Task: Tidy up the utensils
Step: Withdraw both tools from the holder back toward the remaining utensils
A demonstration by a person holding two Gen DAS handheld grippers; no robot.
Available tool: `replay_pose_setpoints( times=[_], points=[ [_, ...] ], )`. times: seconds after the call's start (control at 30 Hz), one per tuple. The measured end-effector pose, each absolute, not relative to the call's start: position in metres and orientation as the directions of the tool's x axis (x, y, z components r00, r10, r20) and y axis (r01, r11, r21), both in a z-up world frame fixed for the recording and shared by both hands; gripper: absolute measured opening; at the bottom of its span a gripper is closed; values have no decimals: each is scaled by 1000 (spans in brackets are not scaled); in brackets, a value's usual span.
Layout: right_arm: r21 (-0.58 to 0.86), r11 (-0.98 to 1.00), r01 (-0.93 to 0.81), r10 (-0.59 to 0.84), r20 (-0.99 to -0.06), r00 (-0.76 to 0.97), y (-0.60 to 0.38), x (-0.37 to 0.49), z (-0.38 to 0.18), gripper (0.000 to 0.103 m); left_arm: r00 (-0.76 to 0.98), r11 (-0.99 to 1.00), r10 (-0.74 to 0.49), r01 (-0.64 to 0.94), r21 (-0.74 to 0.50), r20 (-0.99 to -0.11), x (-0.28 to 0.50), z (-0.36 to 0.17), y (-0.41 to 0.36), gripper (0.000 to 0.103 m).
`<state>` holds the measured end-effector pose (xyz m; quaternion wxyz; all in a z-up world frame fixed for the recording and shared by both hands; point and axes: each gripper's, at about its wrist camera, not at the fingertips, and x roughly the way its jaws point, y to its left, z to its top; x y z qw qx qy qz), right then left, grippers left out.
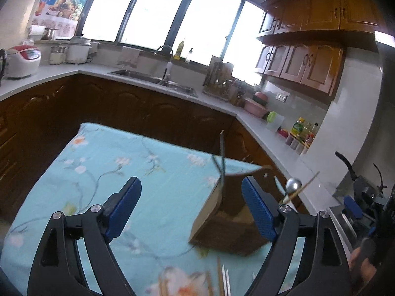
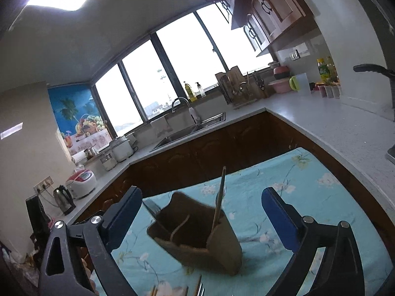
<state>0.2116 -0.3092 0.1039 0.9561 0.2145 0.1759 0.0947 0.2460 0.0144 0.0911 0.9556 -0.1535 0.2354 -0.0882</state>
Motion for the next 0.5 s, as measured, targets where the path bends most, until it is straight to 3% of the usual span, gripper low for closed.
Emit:
replay_pose_setpoints(
  times=[0.5],
  points=[
    [434, 897, -82, 279, -412, 867, -298, 145, 55, 99, 816, 966, -175, 35, -255, -551, 162, 39, 33, 86]
  ],
)
